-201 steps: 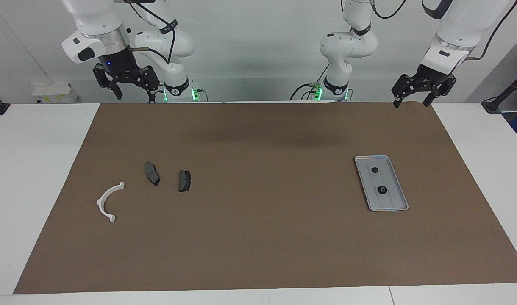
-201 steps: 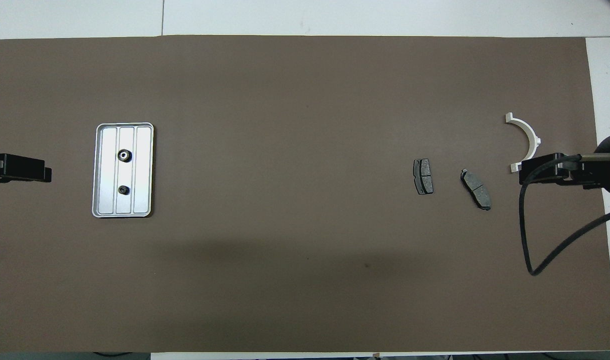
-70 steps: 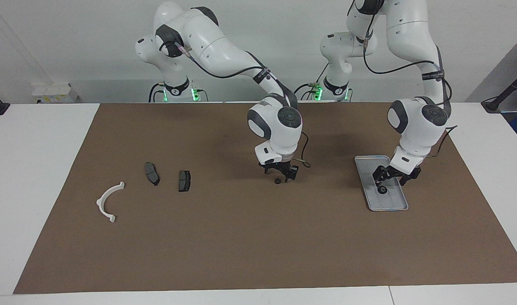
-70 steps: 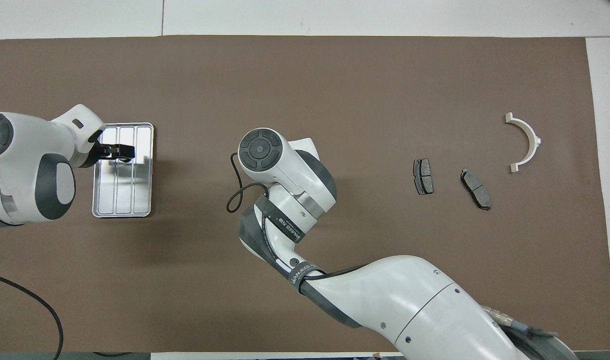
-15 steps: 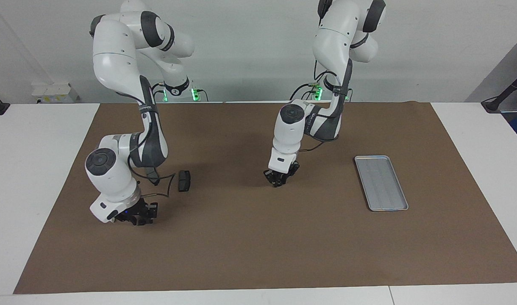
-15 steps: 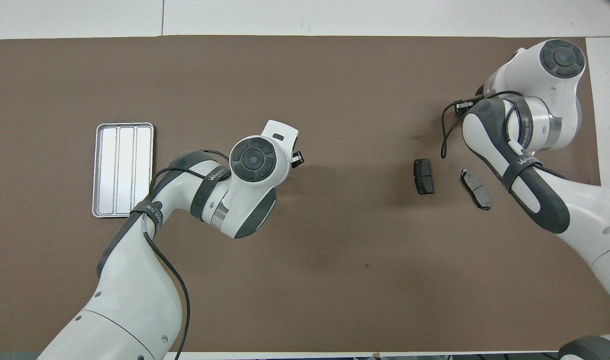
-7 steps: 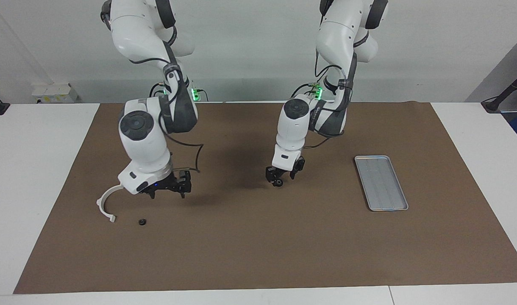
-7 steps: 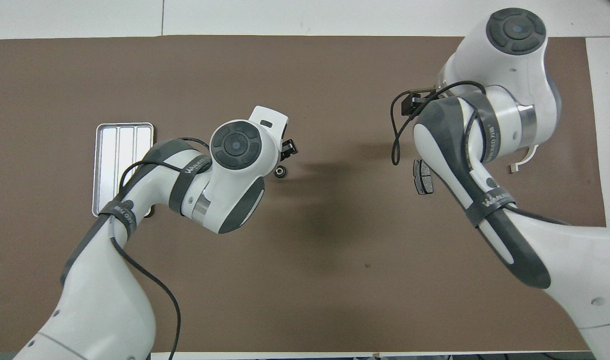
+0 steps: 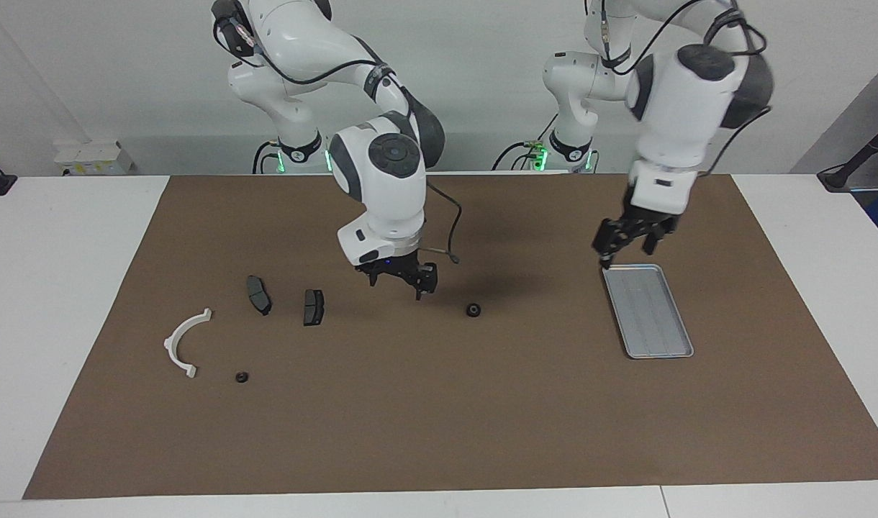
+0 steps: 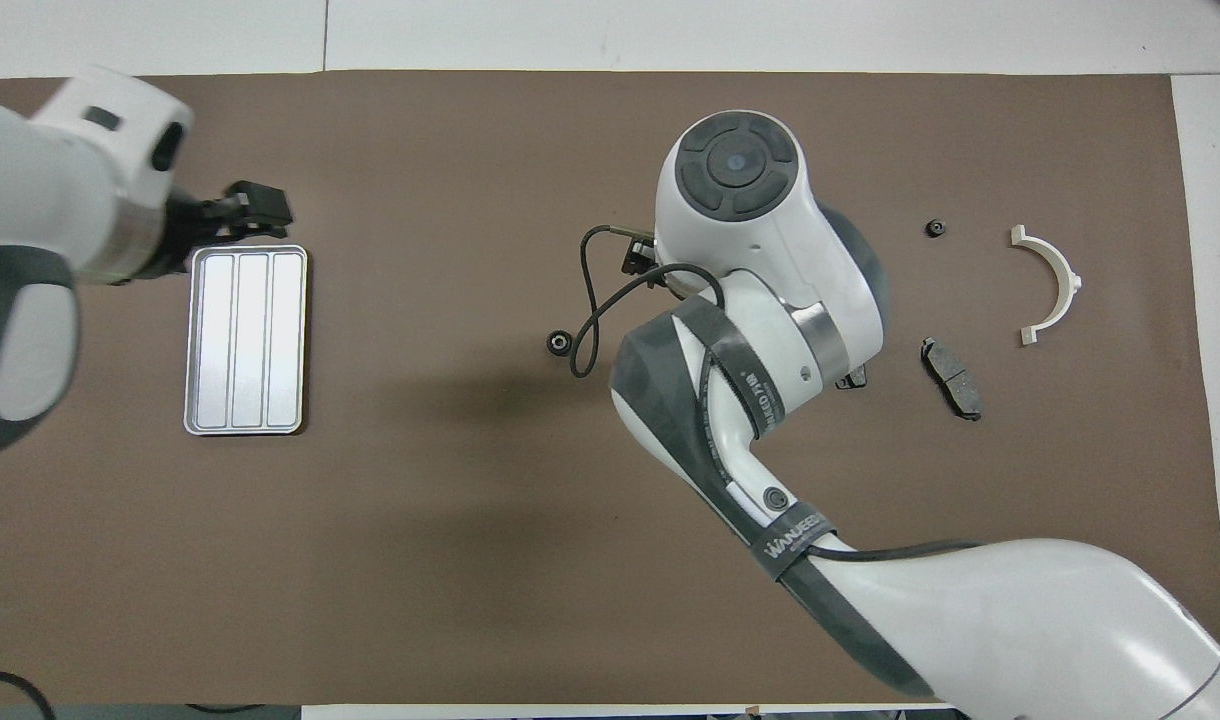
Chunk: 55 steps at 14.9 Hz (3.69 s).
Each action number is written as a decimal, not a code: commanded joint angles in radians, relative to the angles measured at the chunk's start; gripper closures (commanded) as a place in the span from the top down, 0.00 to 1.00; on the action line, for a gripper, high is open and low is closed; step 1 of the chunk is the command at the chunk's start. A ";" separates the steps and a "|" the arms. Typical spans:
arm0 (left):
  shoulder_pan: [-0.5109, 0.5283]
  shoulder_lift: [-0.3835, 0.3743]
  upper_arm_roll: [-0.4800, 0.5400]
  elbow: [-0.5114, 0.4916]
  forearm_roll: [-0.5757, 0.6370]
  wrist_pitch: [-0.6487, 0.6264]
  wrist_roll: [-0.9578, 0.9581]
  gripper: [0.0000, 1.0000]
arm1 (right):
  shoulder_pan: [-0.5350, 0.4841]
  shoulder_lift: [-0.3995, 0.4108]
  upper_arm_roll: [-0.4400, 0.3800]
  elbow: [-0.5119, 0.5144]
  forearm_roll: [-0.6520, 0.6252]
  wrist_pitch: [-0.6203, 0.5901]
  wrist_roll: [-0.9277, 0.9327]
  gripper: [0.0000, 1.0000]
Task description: Place bearing gear from tray to pile
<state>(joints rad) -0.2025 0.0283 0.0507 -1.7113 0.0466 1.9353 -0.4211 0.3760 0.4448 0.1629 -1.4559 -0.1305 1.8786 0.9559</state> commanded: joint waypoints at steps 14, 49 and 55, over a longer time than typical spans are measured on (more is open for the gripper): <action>0.206 -0.108 -0.003 0.096 -0.048 -0.409 0.413 1.00 | 0.161 0.296 -0.003 0.140 -0.043 0.201 0.363 1.00; 0.143 -0.128 0.003 0.007 -0.045 -0.363 0.447 1.00 | -0.119 0.217 0.003 0.246 -0.038 -0.070 -0.294 0.00; 0.143 -0.128 0.003 0.007 -0.045 -0.365 0.449 1.00 | -0.342 0.178 0.001 0.143 -0.037 -0.007 -0.736 0.00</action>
<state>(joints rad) -0.0539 -0.0643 0.0478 -1.6585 -0.0109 1.5415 0.0144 0.0773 0.6495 0.1468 -1.2290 -0.1639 1.8146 0.2973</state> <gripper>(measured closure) 0.000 0.643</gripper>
